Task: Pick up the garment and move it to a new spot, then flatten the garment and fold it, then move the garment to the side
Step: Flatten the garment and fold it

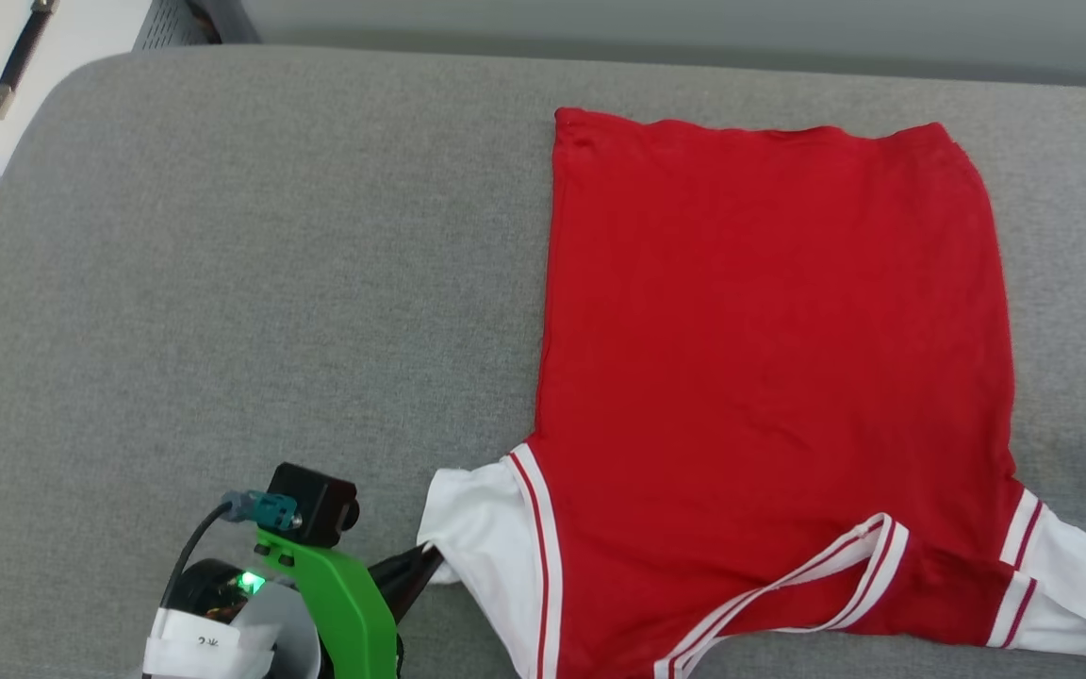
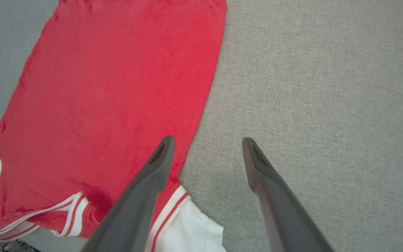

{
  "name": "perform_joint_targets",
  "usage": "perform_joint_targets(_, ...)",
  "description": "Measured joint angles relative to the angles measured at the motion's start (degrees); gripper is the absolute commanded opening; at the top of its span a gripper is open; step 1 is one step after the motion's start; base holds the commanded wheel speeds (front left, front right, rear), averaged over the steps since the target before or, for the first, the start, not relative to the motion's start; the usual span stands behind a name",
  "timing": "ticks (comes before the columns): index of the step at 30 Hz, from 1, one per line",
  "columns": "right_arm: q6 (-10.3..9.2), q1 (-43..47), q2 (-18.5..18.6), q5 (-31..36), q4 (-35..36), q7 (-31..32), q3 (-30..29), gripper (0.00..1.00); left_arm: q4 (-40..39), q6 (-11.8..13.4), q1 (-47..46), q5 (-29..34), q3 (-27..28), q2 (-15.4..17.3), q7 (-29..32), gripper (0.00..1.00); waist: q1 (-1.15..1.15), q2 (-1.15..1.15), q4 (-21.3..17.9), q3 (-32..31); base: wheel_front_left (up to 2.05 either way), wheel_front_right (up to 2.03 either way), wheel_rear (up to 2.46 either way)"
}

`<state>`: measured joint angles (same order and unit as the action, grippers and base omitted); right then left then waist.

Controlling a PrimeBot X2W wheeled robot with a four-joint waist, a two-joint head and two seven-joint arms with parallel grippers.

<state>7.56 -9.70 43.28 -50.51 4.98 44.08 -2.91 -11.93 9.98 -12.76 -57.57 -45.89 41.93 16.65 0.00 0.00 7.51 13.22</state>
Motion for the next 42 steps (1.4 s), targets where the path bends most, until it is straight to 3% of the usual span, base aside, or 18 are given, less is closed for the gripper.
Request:
perform_joint_targets(6,-0.01,-18.8,-3.0,4.8,-4.3,11.9,-0.7,1.00,-4.7,1.4,-3.0,3.0,-0.3,0.1,1.3,0.00,0.00,0.00,2.3,6.4,0.00,0.00,0.00)
perform_joint_targets(13,-0.01,-34.3,-3.6,14.2,-13.7,19.9,-0.4,1.00,-7.1,1.6,-5.1,5.3,-0.7,-0.7,1.5,0.00,0.01,0.00,5.9,13.2,0.00,0.00,0.00)
perform_joint_targets(22,-0.01,-43.3,-4.1,20.2,-21.8,22.0,1.6,1.00,-7.6,1.6,-6.2,5.7,-1.5,-2.5,1.0,0.00,0.01,0.00,11.3,19.0,0.00,0.00,0.00)
perform_joint_targets(32,-0.02,-45.1,-1.6,20.7,-24.4,21.6,4.2,1.00,-7.3,1.4,-7.2,5.8,-1.7,-3.8,0.5,0.00,0.01,0.00,14.8,22.9,0.00,0.00,0.00)
perform_joint_targets(33,-0.02,-45.1,-1.5,20.3,-24.5,21.7,4.3,0.70,-7.3,1.4,-7.3,5.9,-1.7,-3.8,0.5,0.00,0.01,0.00,15.0,23.1,0.00,0.00,0.00)
perform_joint_targets(35,-0.02,-45.1,-1.2,19.9,-24.5,21.8,5.0,0.00,-7.1,1.3,-7.3,5.9,-1.7,-3.9,0.5,0.00,0.01,0.00,15.1,23.3,0.00,0.00,0.00)
perform_joint_targets(42,-0.02,-44.3,-0.9,18.8,-24.5,21.3,6.7,0.00,-6.5,1.3,-7.4,5.9,-1.7,-4.0,0.3,0.00,0.01,0.00,14.7,22.4,0.00,0.00,0.00)
